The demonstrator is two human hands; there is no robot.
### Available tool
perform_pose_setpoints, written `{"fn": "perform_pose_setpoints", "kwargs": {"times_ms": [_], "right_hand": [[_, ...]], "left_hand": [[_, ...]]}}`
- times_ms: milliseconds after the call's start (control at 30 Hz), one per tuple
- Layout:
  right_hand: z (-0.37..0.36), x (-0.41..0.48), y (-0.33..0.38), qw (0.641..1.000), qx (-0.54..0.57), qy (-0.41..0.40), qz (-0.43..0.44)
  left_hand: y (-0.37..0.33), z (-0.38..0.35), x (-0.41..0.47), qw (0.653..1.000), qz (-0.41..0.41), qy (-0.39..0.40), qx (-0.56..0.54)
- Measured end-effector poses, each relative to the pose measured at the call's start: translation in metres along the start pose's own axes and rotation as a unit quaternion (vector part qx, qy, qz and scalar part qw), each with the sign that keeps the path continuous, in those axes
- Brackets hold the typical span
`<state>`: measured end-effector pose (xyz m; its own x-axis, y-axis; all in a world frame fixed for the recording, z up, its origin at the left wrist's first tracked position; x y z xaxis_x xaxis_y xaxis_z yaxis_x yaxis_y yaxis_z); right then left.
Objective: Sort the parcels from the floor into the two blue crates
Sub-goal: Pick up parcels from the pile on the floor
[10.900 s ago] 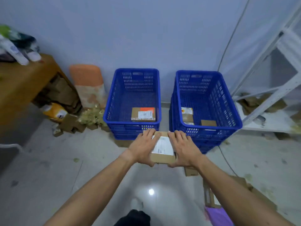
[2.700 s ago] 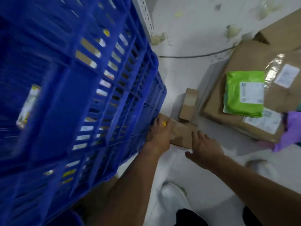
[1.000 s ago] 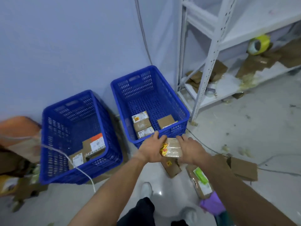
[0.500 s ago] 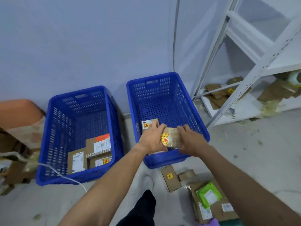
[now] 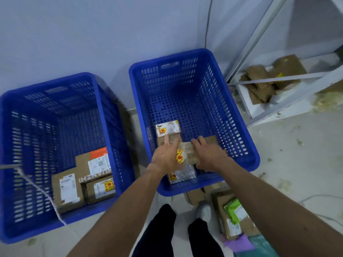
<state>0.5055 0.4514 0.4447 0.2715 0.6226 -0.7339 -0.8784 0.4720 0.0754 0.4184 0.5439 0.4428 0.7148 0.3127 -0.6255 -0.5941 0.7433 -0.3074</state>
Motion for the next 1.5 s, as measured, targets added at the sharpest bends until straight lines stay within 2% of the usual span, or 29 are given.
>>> {"fn": "perform_pose_setpoints", "kwargs": {"times_ms": [167,467,667,833,1167,1500], "right_hand": [[-0.031,0.049,-0.002,0.999,-0.011,0.035,0.020],[-0.067,0.134,0.001,0.997,-0.041,0.015,0.056],[-0.090,0.168,0.013,0.995,-0.067,0.026,0.071],[-0.119,0.177,0.014,0.994,-0.050,0.081,0.047],[-0.118,0.172,0.012,0.995,-0.027,0.089,0.031],[-0.069,0.077,-0.013,0.999,-0.022,0.049,0.000]], "left_hand": [[0.017,-0.034,0.032,0.998,0.053,0.008,0.015],[0.050,-0.093,0.088,0.990,0.142,0.017,-0.001],[0.074,-0.131,0.111,0.984,0.170,0.045,-0.005],[0.074,-0.153,0.122,0.986,0.147,0.065,0.046],[0.077,-0.154,0.122,0.979,0.157,0.074,0.108],[0.033,-0.095,0.057,0.992,0.093,0.059,0.055]]}}
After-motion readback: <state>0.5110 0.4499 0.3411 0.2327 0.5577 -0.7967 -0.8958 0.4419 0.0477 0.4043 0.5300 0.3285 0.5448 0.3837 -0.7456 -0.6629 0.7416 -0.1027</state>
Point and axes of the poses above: each hand's wrist, its own x-axis towards the middle knuckle, its own z-axis out of the back of the hand, y = z × x, the point moved 10 cm from there along x, towards the middle knuckle, and after that the axes turned 11 degrees about y, right-handed, at the moved point
